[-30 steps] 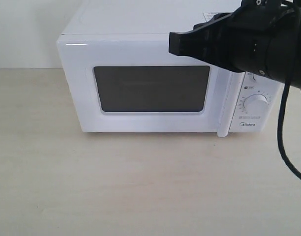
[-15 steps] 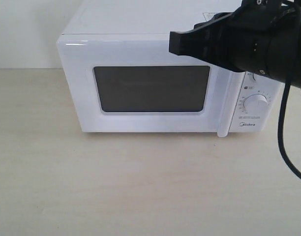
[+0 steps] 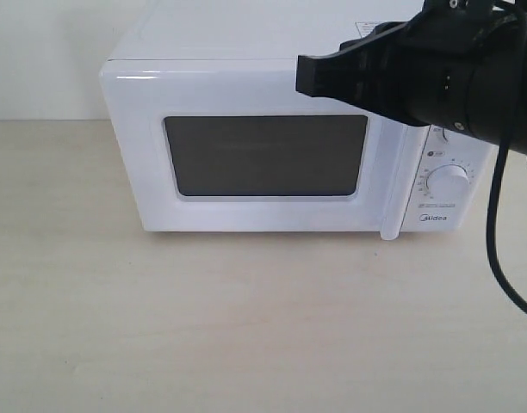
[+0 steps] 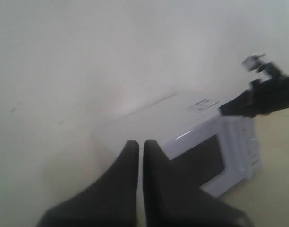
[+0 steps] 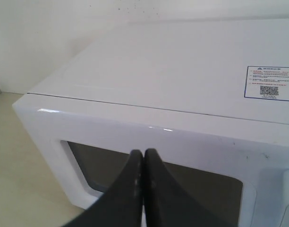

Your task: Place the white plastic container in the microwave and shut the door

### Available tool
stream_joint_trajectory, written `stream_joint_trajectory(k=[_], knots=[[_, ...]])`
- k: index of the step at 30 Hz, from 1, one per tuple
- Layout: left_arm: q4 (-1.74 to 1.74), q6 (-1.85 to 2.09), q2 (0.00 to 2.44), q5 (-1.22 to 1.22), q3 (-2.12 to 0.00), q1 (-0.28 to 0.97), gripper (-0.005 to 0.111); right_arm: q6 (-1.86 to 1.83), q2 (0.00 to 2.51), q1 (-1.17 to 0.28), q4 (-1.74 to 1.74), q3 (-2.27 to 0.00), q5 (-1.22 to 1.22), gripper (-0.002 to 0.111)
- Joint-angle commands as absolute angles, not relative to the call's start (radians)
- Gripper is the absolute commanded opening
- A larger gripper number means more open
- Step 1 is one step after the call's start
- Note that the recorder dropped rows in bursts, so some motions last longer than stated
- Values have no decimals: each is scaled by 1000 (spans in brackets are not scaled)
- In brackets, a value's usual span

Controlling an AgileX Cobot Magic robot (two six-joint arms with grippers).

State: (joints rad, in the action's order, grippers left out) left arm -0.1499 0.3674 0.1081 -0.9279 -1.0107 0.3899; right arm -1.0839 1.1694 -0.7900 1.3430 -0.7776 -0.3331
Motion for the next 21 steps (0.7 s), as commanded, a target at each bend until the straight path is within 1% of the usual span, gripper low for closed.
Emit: stream_joint_trajectory(k=[1,4,8,10,13,14,21], knots=[[67,178,63,-1068,-966,243,4,-1081,1162,-787,1341,-773,-339,0],[97,156,56,-1028,-890,184,4,-1081,1162,-787,1341,-773,-339,0],[87,19,56,-553,-620,169,4,-1084,1162,-787,1340,-773,-339,0],[85,-12,56,-431,-495,169,4,-1081,1162,-787,1340,-773,-339,0],[85,-31,56,-375,-335,144,4,-1076,1162,-787,1340,-773,-339,0],[85,-55,54,-340,-272,115,4,-1076,1162,-787,1340,-773,-339,0],[83,-93,0,-237,-115,22,4,-1076,1162,-787,1340,-773,-339,0]])
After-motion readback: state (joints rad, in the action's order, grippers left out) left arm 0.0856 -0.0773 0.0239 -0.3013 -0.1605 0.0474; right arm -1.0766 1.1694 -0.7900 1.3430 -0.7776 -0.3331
